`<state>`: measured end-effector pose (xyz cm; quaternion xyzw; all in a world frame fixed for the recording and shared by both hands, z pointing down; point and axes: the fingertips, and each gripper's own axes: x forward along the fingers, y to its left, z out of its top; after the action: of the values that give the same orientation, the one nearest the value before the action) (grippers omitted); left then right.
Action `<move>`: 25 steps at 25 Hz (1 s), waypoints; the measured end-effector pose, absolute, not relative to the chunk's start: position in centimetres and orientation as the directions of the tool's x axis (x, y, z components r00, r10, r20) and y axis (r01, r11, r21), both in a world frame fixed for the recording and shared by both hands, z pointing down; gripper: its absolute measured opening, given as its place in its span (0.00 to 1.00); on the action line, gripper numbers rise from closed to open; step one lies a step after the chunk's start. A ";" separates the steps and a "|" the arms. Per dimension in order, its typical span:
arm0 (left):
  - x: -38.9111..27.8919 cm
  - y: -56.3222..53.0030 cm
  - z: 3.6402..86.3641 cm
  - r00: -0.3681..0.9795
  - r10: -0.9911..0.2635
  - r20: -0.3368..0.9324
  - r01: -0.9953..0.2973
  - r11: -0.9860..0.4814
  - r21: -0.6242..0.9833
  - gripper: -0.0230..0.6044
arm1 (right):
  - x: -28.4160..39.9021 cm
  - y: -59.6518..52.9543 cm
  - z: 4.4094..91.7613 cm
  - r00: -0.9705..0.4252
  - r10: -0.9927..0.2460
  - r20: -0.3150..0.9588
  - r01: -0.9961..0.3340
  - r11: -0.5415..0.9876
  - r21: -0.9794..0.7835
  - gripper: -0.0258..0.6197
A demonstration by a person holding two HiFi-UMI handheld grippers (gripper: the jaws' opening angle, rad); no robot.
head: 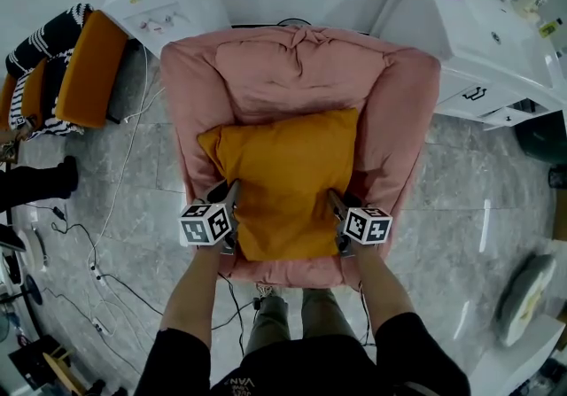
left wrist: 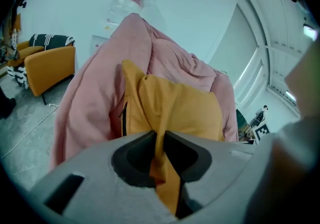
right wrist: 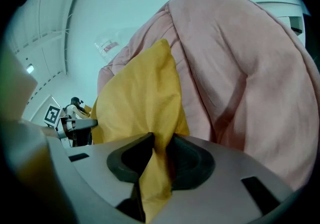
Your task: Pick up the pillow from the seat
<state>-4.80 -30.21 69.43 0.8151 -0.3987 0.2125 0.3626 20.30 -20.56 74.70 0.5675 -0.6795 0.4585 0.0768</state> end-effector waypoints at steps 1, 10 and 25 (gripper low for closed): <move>-4.9 -29.9 69.3 0.593 -0.496 0.634 -0.803 -0.419 0.423 0.14 | 20.3 -20.3 74.6 -0.341 -0.702 0.625 -0.841 -0.068 -0.536 0.22; -5.9 -26.1 67.5 0.618 -0.503 0.604 -0.786 -0.425 0.449 0.09 | 19.5 -16.6 72.5 -0.317 -0.726 0.611 -0.843 -0.079 -0.531 0.15; -9.2 -19.7 64.6 0.665 -0.510 0.545 -0.747 -0.449 0.491 0.08 | 16.7 -10.4 68.4 -0.241 -0.753 0.613 -0.880 -0.096 -0.464 0.09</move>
<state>-9.17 -19.71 64.63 0.8357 -0.3759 0.1613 0.3665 16.69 -10.37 68.43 0.6112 -0.6680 0.4175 0.0765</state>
